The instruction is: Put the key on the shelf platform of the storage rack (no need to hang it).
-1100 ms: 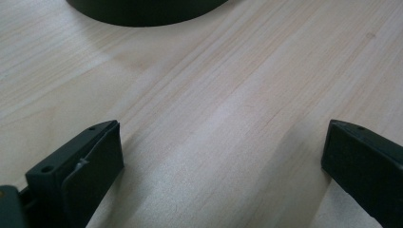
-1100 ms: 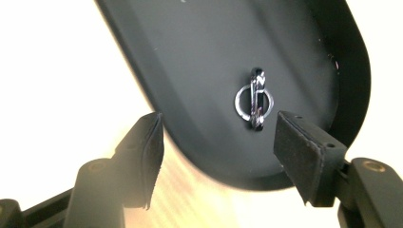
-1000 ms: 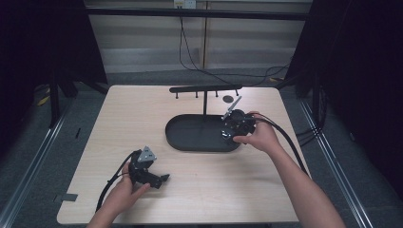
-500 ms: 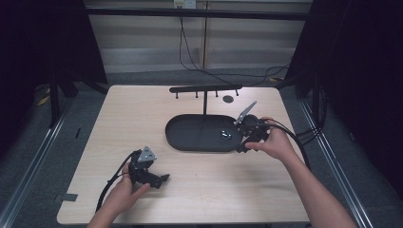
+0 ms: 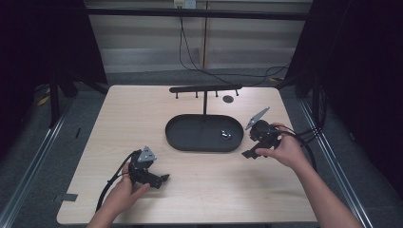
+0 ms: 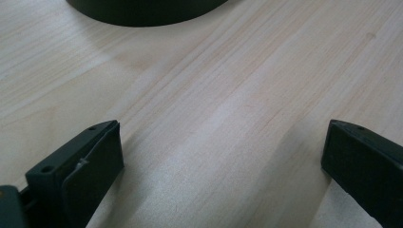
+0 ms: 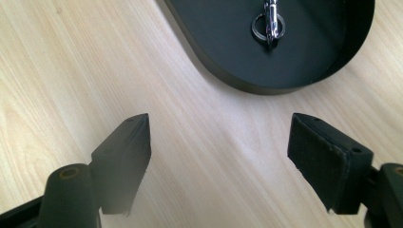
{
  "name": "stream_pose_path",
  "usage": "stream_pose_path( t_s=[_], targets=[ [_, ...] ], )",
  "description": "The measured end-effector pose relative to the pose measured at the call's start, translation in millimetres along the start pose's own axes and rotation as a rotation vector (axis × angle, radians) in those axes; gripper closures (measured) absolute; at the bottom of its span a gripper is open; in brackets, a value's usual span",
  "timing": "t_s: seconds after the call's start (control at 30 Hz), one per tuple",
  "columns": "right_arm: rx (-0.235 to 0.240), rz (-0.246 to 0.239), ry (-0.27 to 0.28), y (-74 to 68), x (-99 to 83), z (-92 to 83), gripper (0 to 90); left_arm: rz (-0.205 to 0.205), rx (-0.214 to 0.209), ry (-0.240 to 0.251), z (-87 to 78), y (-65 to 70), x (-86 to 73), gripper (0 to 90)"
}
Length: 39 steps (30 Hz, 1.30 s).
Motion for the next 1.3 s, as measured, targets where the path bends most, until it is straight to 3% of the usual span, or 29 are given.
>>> stream_pose_path(
  t_s=[0.4,0.7,0.9,1.3],
  targets=[
    [0.010,0.015,0.001,-4.3,-30.4,2.4,22.2,0.000,-0.002,-0.001,-0.1,0.1,0.0,0.0],
    [0.019,0.055,0.011,-3.4,-50.7,-2.4,22.1,0.001,-0.002,-0.001,-0.1,0.0,0.0,0.0],
    [0.011,0.050,-0.008,-5.7,-65.2,1.0,20.9,0.000,0.000,0.000,0.0,0.0,0.0,0.0],
    [0.016,0.069,0.016,-9.0,-87.4,7.4,21.0,0.000,-0.001,0.000,0.0,0.0,0.0,0.0]
  ],
)
Point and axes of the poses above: each handheld gripper's, and its own axes: z roughly forward along the jaws, x roughly out of its top, y roughly to its right, the point moved 8 cm from there along z, roughly forward along the jaws, and after that the axes turned 3 degrees about y, right-handed, at the moved point
